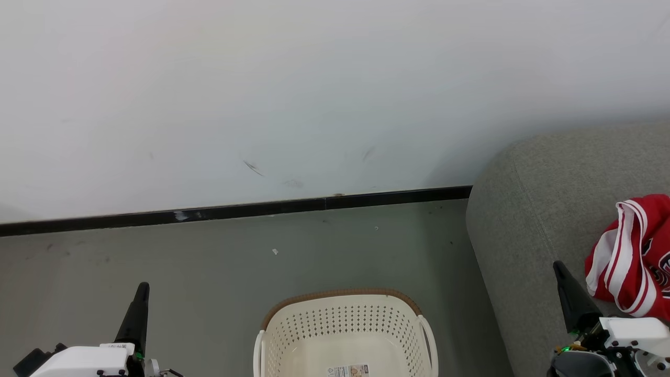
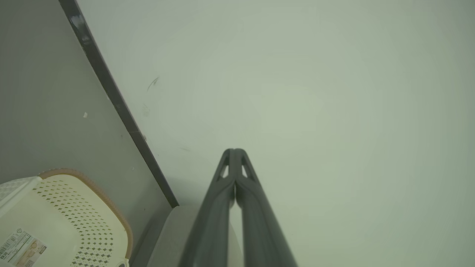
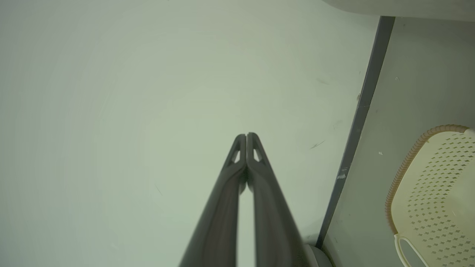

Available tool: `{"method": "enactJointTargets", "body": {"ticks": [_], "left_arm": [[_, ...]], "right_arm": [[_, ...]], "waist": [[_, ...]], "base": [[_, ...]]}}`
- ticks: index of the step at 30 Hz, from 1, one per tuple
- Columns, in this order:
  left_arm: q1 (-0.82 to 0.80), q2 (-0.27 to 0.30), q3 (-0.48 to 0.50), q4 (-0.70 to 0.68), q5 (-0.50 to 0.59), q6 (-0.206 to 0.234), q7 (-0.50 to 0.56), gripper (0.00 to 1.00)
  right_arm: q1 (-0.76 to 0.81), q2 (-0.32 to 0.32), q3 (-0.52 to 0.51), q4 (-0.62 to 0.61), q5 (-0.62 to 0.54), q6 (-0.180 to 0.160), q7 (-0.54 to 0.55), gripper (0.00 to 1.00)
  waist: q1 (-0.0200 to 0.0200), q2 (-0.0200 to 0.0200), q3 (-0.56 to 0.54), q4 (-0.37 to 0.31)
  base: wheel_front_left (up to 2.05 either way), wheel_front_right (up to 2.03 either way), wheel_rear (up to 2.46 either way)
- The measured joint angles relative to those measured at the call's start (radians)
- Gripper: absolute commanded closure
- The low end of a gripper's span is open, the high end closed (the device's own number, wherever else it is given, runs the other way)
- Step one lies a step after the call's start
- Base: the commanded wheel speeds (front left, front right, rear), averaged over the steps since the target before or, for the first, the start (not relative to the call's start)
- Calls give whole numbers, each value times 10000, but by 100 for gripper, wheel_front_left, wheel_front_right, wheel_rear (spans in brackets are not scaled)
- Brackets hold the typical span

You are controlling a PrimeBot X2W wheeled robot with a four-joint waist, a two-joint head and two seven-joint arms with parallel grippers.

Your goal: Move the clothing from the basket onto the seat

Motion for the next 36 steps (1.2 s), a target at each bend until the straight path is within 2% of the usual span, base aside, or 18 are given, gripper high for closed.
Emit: {"method": "enactJointTargets", "body": {"ticks": [36], "left_arm": [[0,0,-2,2,0,-2,-2,100]], "right_arm": [[-2,13,-82,13,0,0,59,100]], "waist": [[-1,0,0,0]], "base": [[0,0,0]]}}
